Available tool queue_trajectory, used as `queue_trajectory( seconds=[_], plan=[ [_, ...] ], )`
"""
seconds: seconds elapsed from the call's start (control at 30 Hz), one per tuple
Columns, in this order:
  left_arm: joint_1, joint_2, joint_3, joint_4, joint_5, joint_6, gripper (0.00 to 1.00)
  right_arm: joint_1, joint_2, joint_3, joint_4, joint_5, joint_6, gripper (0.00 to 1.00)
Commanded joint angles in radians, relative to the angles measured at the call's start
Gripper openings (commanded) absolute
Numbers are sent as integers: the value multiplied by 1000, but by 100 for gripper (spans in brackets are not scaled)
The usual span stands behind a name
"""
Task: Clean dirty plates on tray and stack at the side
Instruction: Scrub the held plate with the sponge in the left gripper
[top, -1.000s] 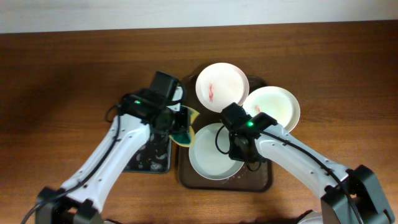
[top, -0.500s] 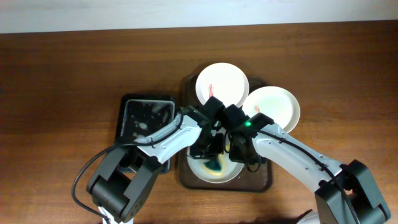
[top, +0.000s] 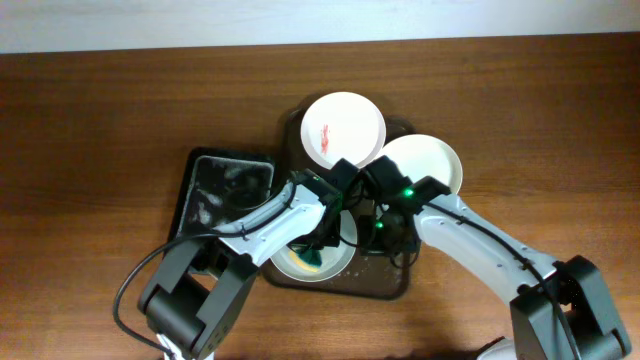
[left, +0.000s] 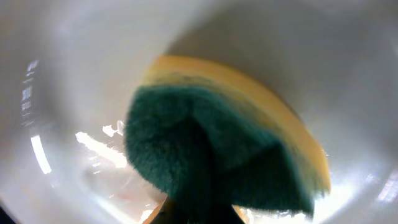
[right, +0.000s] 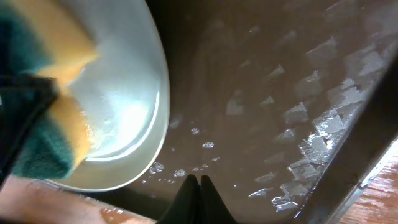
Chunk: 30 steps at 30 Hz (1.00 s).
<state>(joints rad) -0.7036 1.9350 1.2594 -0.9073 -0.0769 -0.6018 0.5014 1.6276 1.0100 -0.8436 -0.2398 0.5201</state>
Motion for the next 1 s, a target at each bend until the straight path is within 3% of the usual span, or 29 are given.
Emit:
queue_trajectory(
  seconds=[0.0,0.07,0.2,0.27,0.3,0.4,0.47,0.5,0.53,0.67,0.83,0.9,0.97],
  plan=[
    [11,-130,0,56,157,80,0,-104,-68,9,-4,-145,-164,12],
    [40,-226,0,50,179,80,0,-146,-110,9,0,-240,-269,19],
    [165,-377,0,-3,175,111,0,-134,-95,9,25,-246,-265,31],
    [257,-442,0,-36,175,154,0,-87,-36,-8,98,-216,-175,34],
    [300,-472,0,-53,182,182,0,-58,14,-21,126,-108,-82,35],
    [323,-484,0,-83,211,264,0,-49,114,-23,223,-89,-57,34],
    [323,-484,0,-82,211,263,0,-49,181,-23,272,-88,-32,27],
    [323,-483,0,-77,211,263,0,-49,208,-23,276,-87,-32,8],
    [323,-483,0,-73,212,263,0,-58,213,-23,245,-64,-32,4],
    [320,-474,-11,-44,272,262,2,-104,98,-9,33,200,-32,4],
    [288,-381,-121,171,451,187,0,-109,64,-11,19,200,-32,4],
    [215,-299,-148,238,450,164,0,-109,64,-11,24,200,-11,4],
    [136,-222,-148,290,342,67,0,-109,64,-11,28,200,-9,4]
  ],
)
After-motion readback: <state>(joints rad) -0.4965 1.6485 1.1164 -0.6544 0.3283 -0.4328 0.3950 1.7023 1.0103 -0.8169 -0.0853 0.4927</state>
